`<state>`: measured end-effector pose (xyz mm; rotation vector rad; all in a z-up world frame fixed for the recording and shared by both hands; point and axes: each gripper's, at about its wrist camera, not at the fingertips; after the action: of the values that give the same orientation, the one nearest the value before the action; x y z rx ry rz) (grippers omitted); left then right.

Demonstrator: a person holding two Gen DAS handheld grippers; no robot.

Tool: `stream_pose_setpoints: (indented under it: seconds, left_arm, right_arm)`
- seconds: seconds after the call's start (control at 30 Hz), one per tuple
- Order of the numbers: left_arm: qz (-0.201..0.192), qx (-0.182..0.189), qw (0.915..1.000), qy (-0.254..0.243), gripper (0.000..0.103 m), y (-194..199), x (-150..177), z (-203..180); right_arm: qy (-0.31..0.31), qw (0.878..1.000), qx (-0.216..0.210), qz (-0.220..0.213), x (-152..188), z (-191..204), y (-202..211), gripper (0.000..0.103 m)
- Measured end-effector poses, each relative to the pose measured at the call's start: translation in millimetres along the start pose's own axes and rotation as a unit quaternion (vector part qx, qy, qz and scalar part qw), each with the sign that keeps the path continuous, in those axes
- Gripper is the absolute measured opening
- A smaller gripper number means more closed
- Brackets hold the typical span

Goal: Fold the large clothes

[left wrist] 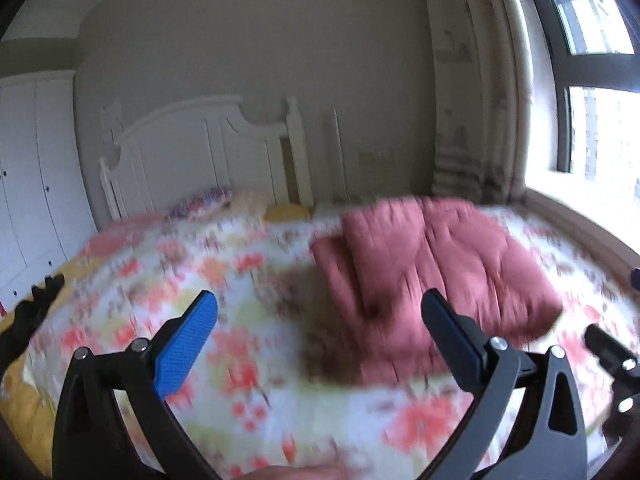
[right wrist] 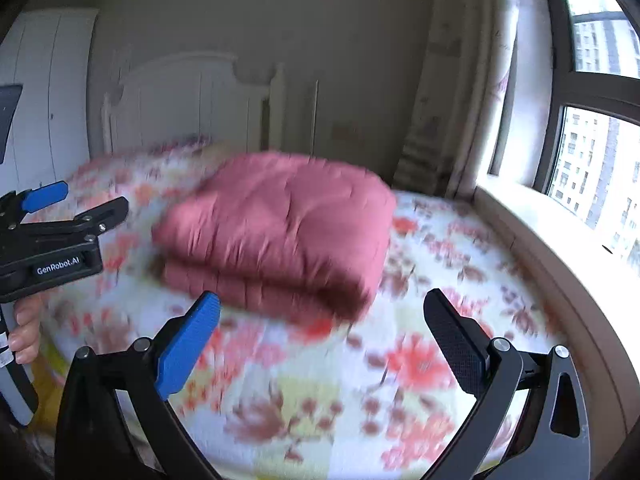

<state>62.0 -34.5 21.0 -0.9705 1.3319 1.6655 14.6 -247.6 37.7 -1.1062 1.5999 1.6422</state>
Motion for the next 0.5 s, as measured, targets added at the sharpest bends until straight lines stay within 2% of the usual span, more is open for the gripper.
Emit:
stream_pose_setpoints:
  seconds: [0.13,0.3,0.5]
  left_arm:
    - [0.035,0.012,0.9993,0.001,0.101,-4.1,29.0,-6.0]
    - [0.026,0.011,0.9996,-0.001,0.101,1.3,38.7,-7.0]
    - [0.026,0.012,0.9996,-0.001,0.101,-0.3,38.6,-6.7]
  right_arm:
    - [-0.002,1.0,-0.004,-0.004,7.1,4.0,4.0,0.098]
    - [-0.017,0.999,-0.002,-0.027,2.2,-0.7,11.2,0.098]
    - [-0.024,1.0,-0.003,-0.02,3.2,-3.7,8.5,0.098]
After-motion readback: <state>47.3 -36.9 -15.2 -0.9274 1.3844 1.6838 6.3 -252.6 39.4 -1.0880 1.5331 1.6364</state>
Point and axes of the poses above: each gripper's, at about its wrist camera, not at the fingertips, and y roughly against the way its jaws point, z to its left, x to its underside, and after that the axes turned 5 degrees about -x, right-handed
